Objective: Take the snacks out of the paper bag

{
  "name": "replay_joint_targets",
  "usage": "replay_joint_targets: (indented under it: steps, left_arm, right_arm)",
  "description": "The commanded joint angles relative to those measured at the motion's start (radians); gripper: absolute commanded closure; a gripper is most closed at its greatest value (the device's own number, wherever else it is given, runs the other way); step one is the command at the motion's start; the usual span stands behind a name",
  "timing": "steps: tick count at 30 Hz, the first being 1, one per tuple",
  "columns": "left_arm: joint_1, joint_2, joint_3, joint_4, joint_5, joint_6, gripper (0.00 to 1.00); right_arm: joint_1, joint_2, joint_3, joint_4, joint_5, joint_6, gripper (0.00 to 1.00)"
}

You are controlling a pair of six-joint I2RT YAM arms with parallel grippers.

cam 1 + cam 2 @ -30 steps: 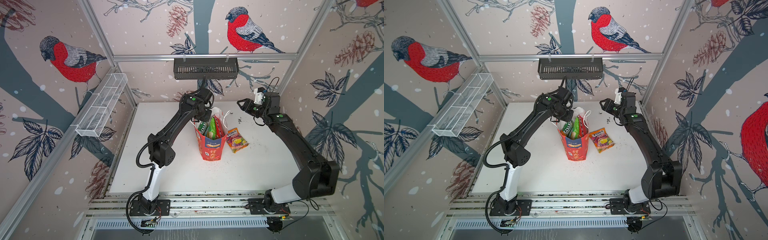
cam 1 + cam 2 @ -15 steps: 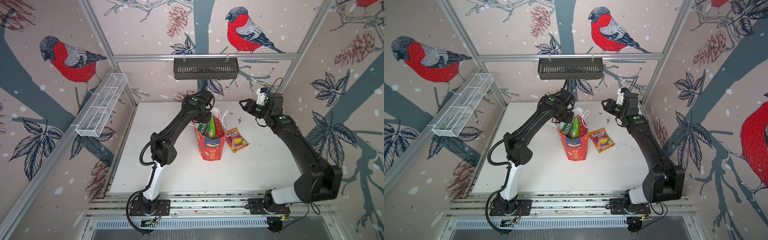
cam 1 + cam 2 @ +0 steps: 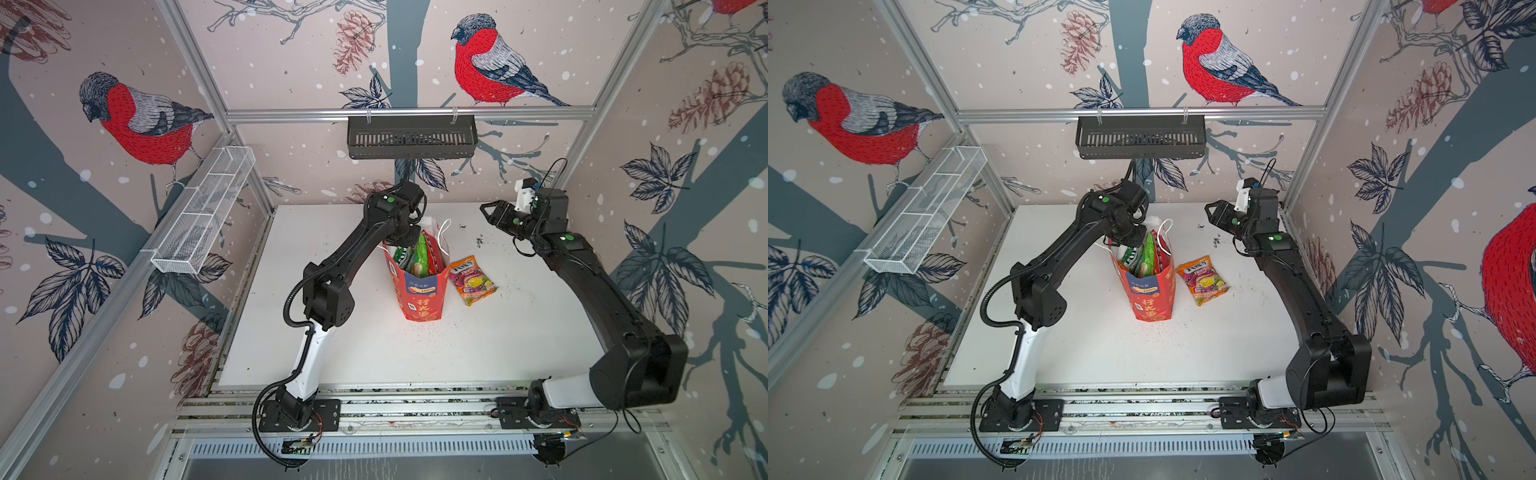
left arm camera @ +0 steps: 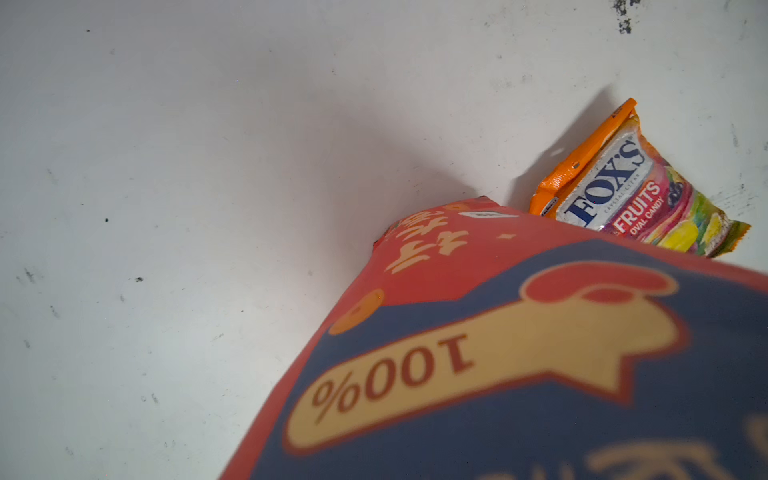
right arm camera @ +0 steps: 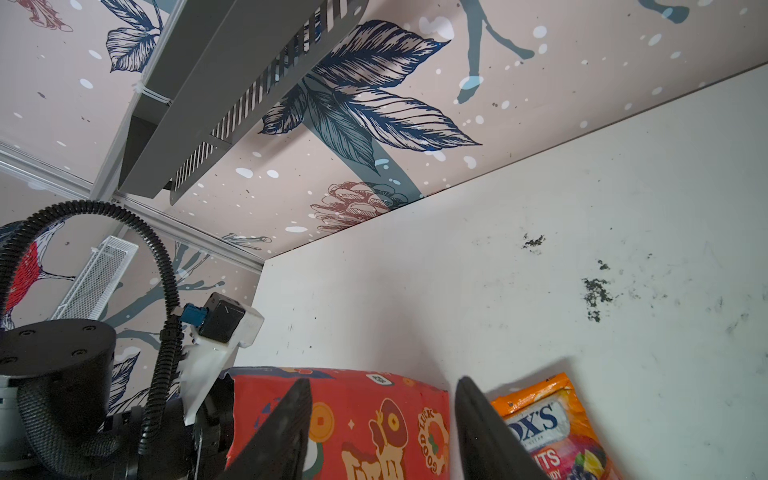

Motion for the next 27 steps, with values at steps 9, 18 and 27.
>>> replay_joint_targets:
  steps: [9,18,27]
  left_arm:
    - [0.015,-0.007,0.029,-0.008,0.155,-0.004,1.0]
    - [0.018,-0.087,0.052,0.033,0.171,-0.028,1.0]
    - [0.023,-0.152,-0.006,0.079,0.19,-0.023,1.0]
  right_arm:
    - [-0.011,-0.019,0.011,-0.02,0.029,-0.033,0.43]
    - [-0.012,-0.025,0.03,-0.035,0.031,-0.057,0.44]
    - [0.013,-0.048,0.025,-0.03,0.015,-0.078,0.44]
